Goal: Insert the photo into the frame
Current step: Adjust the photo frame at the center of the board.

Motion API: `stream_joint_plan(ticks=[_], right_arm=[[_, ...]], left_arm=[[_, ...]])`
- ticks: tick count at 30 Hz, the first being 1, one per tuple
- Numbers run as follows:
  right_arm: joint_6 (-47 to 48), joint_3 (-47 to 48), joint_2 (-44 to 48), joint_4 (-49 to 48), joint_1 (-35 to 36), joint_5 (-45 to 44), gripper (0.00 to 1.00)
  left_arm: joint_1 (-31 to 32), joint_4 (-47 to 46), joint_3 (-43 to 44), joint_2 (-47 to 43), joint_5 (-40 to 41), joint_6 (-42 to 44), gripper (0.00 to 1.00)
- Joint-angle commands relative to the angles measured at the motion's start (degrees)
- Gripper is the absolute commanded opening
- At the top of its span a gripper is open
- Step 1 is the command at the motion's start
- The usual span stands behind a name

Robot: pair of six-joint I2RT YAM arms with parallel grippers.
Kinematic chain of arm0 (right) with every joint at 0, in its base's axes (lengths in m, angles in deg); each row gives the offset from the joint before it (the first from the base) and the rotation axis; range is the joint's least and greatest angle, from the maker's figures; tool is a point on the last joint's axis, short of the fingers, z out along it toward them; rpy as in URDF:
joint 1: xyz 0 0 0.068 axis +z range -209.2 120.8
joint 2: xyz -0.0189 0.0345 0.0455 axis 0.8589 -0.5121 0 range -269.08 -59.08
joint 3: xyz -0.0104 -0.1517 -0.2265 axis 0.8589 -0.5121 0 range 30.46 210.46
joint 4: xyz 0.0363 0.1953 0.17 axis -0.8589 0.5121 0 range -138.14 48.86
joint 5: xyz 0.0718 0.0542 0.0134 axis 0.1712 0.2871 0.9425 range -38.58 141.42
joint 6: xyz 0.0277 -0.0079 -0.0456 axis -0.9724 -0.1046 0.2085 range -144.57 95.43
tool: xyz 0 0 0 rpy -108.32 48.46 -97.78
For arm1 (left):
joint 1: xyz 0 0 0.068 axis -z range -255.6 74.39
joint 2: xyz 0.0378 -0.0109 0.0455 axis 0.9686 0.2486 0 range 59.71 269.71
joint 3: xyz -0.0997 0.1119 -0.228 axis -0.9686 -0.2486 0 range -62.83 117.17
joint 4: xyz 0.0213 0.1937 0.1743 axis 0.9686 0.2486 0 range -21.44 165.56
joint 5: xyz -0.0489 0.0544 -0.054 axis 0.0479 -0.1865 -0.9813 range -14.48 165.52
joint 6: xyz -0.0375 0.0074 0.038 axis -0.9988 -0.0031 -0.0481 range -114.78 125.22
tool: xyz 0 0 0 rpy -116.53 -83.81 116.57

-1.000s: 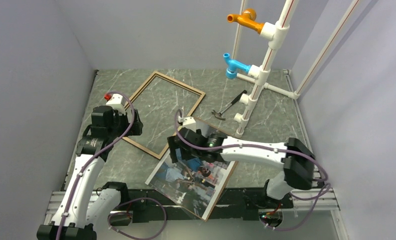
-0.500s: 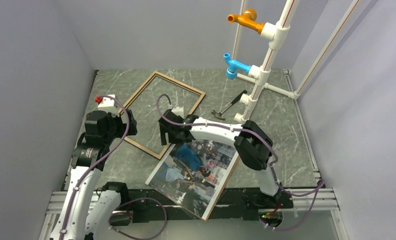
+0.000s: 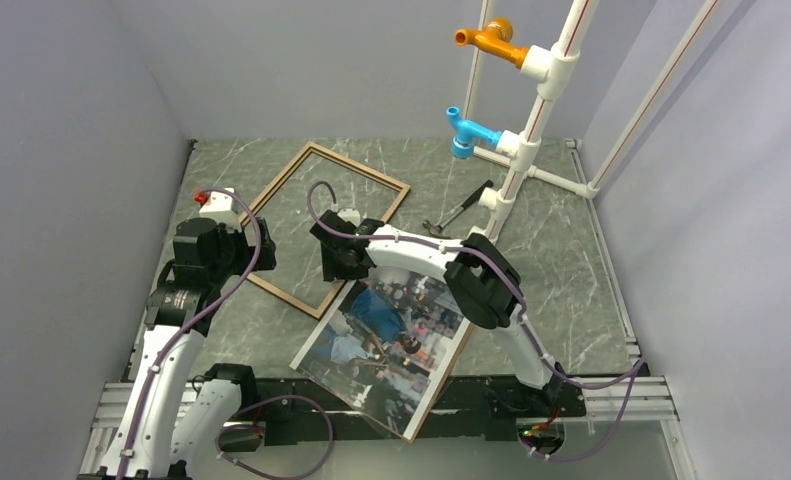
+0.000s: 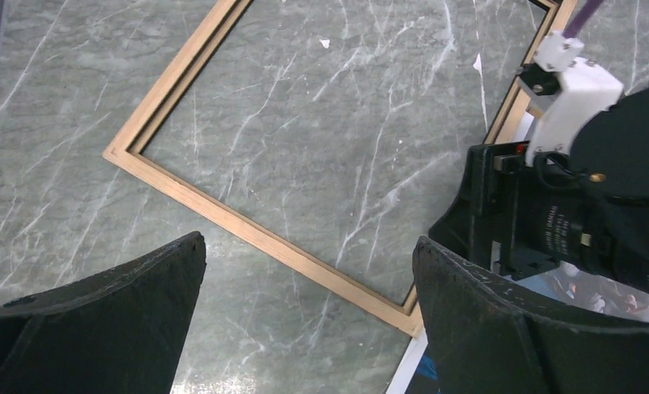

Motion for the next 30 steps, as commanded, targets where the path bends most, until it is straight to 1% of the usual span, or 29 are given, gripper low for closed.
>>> stream_joint_plan(ticks=[1,2,5,6,10,14,20,30], right_arm=[[0.7,4.9,-3.2,2.4,0.2,0.3,0.50],[0.9,5.6,-3.8,2.8,0.2,0.2,0.48],[1.8,7.6,-5.6,4.7,0.2,-0.8,0.45],[2.3,8.3,-6.1,5.3,0.2,-1.3,0.43],[5.0,10.5,-7.5,6.0,0.4,-2.2,0.21],[7.6,13.9,-8.6,7.7,0.9,-4.7,0.06],[10.8,16.6,-9.3,7.5,0.8,-6.2,0.00],[18.9,21.1,-12.0,5.8,0.1,-5.6,0.00]], left_arm=[[-0.3,-1.8,0.8,-0.1,-1.8,0.5,0.99],[-0.3,-1.8,0.9,-0.1,-1.8,0.6,0.99],[-0.3,-1.8,0.9,0.1,-2.0,0.6,0.99],[-0.3,-1.8,0.9,0.1,-2.0,0.6,0.99],[-0.3,-1.8,0.9,-0.4,-1.6,0.5,0.99],[-0.2,-2.0,0.5,-0.7,-1.2,0.6,0.99],[-0.3,-1.7,0.8,-0.5,-0.9,0.5,0.99],[-0.3,-1.7,0.9,-0.3,-0.8,0.6,0.99]])
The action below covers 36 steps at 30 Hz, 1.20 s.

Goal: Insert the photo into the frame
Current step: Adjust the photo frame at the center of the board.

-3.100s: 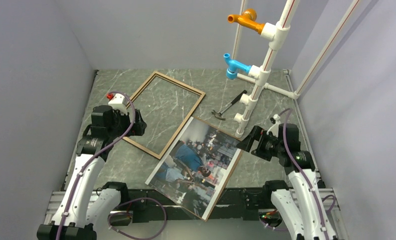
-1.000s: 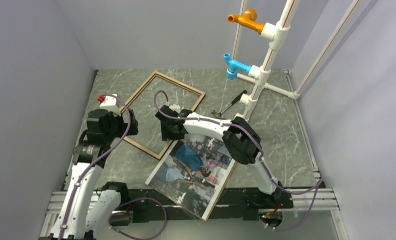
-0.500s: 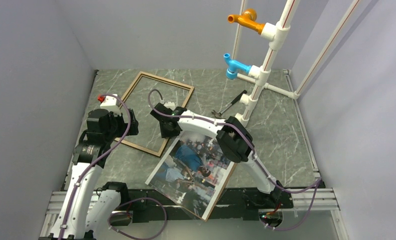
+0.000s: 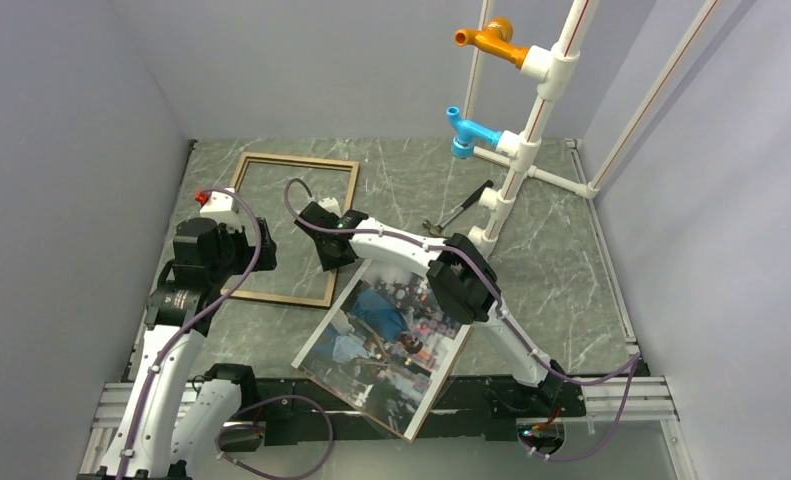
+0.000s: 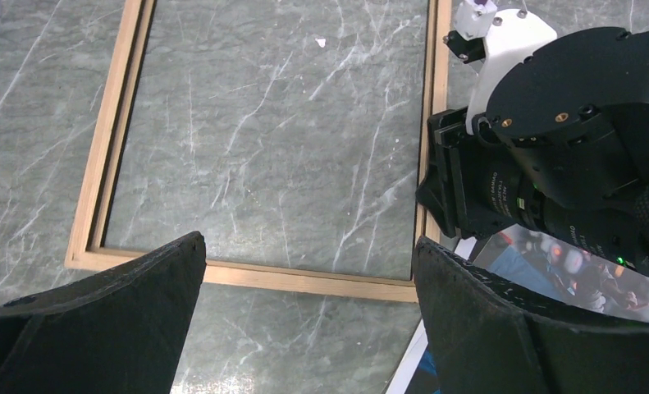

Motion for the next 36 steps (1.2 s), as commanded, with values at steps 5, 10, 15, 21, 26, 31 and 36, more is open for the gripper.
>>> stream_joint_plan(ticks=[5,10,15,21,26,31,36], right_arm=[[7.8,5.5,-1.8,-1.7,-1.1,-0.8,0.00],[7.4,7.2,-2.9,-1.6,-3.3,0.4,0.00],[4.0,7.0,-3.6,-2.4,-8.2,4.5,0.00],[3.0,8.1,-3.8,-1.7,-12.4,5.0,0.00],[3.9,8.4,-3.5,-1.3,-14.6,4.3,0.00],[3.4,7.1,-2.7,-1.6,-15.4,6.0,0.00],[-1.9,1.5,-0.2,-3.8,-15.4,7.4,0.00]], left_arm=[[-0.3,-1.7,0.9,-0.3,0.0,0.6,0.99],[-0.3,-1.7,0.9,-0.2,0.0,0.5,0.99],[-0.3,-1.6,0.9,0.0,0.0,0.6,0.99],[-0.3,-1.7,0.9,0.1,0.0,0.6,0.99],[-0.3,-1.5,0.9,0.4,0.0,0.6,0.99],[-0.3,-1.5,1.0,0.9,0.0,0.6,0.99],[-0.4,-1.2,1.3,1.3,0.0,0.6,0.99]])
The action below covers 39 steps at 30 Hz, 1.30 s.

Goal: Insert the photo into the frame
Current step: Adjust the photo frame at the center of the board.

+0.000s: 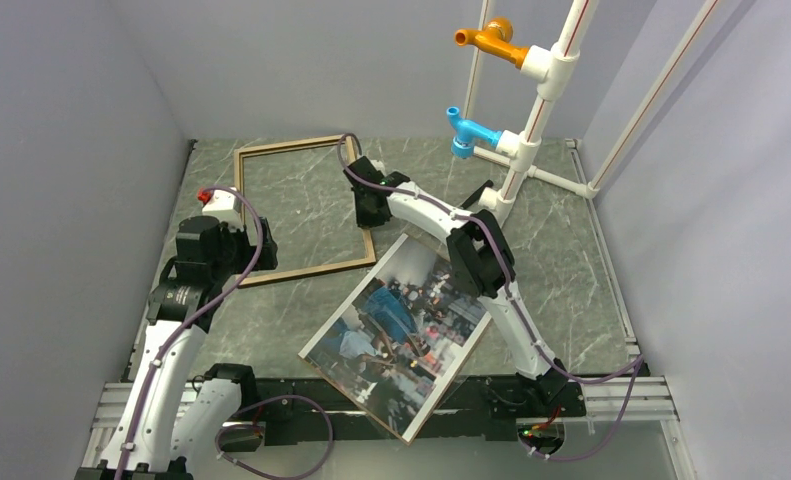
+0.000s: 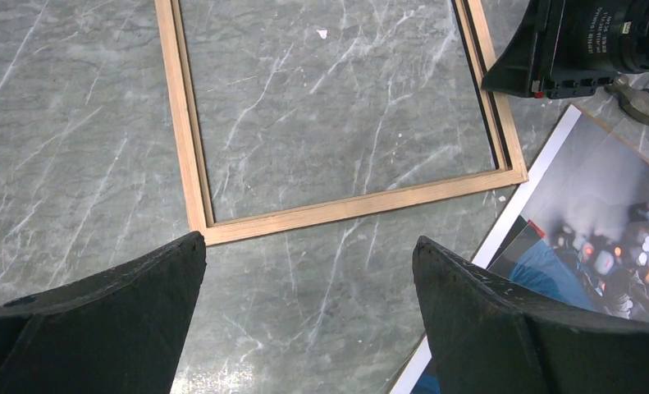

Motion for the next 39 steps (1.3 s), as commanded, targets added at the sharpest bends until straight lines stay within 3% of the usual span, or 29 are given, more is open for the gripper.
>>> stream_joint_plan(ticks=[1,7,25,27,30,33,39], right_arm=[[-6.1,-4.9,3.9,-2.3,0.0,2.2,0.00],[-11.5,-12.6,8.1,-7.2,0.6,6.2,0.00],[-11.1,-19.1,13.6,-8.9,3.6,3.8,0.00],[-10.1,-18.9,14.9,-8.8,3.7,2.8,0.14],[-8.7,-18.1,17.4,-8.0,3.8,0.7,0.46],[-7.6,-17.8,20.4,-6.9,4.6,-1.7,0.69],[-5.8,-20.6,28.5,-5.3,8.2,-6.4,0.91]], left_arm=[[-0.4,-1.3,1.3,0.0,0.0,0.6,0.99],[-0.4,-1.3,1.2,0.1,0.0,0.6,0.99],[-0.4,-1.1,1.3,-0.2,1.2,0.5,0.99],[-0.4,-1.2,1.2,-0.4,1.7,0.5,0.99],[-0.4,-1.2,1.1,-0.5,1.7,0.5,0.99],[-0.4,-1.2,1.2,-0.6,1.6,0.5,0.99],[-0.4,-1.4,1.0,-0.7,1.0,0.5,0.99]])
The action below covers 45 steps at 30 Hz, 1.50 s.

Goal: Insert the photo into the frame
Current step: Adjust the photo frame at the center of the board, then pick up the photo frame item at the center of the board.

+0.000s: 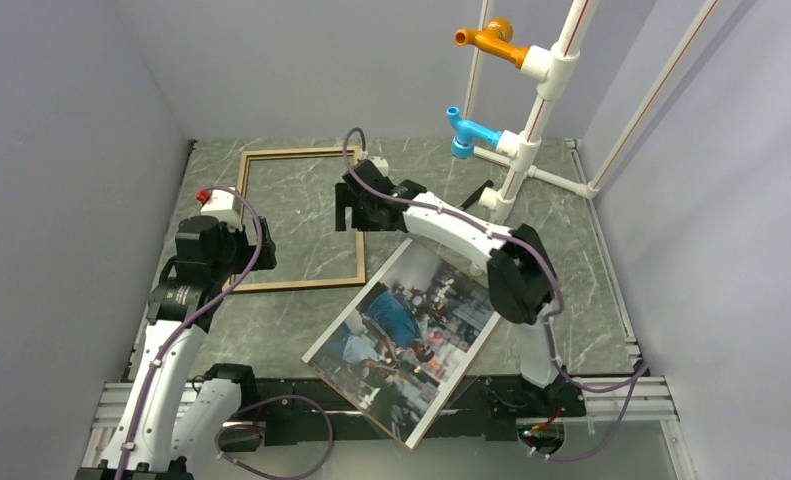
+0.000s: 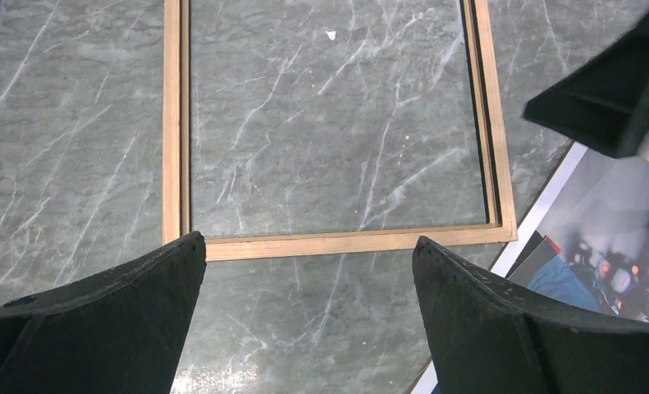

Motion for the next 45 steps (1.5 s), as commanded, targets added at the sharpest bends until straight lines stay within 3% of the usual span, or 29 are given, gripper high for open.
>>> stream_joint_plan(ticks=[1,7,15,21,27,35,45], right_arm=[[2.0,-2.6,9.5,1.5,3.8,-5.7,0.93],[-1.5,-16.6,21.5,3.0,8.7,-9.2,0.98],[-10.2,-40.8,42.5,3.5,9.7,-6.0,0.98],[-17.2,-51.9,55.4,11.0,8.9,-6.2,0.98],[-19.7,-59.1,64.0,16.4,1.5,-0.7,0.99],[-20.1,-65.7,73.6,18.4,-8.5,5.9,1.00],[-16.6,-71.7,73.4,16.1,-17.7,18.3,0.99]], left_arm=[[-0.2,-1.4,1.0,-0.9,-0.1,0.6,0.99],[-0.2,-1.7,0.9,-0.7,-2.9,0.6,0.99],[0.4,-3.8,-0.4,0.0,-14.3,-0.3,0.99],[8.7,-1.1,-0.4,6.5,-14.8,-5.7,0.99],[19.5,-2.5,-1.8,12.4,-13.3,-11.9,0.99],[28.7,-9.2,-5.5,19.1,-13.9,-17.2,0.99],[33.0,-17.1,-9.8,26.2,-13.6,-22.1,0.99]])
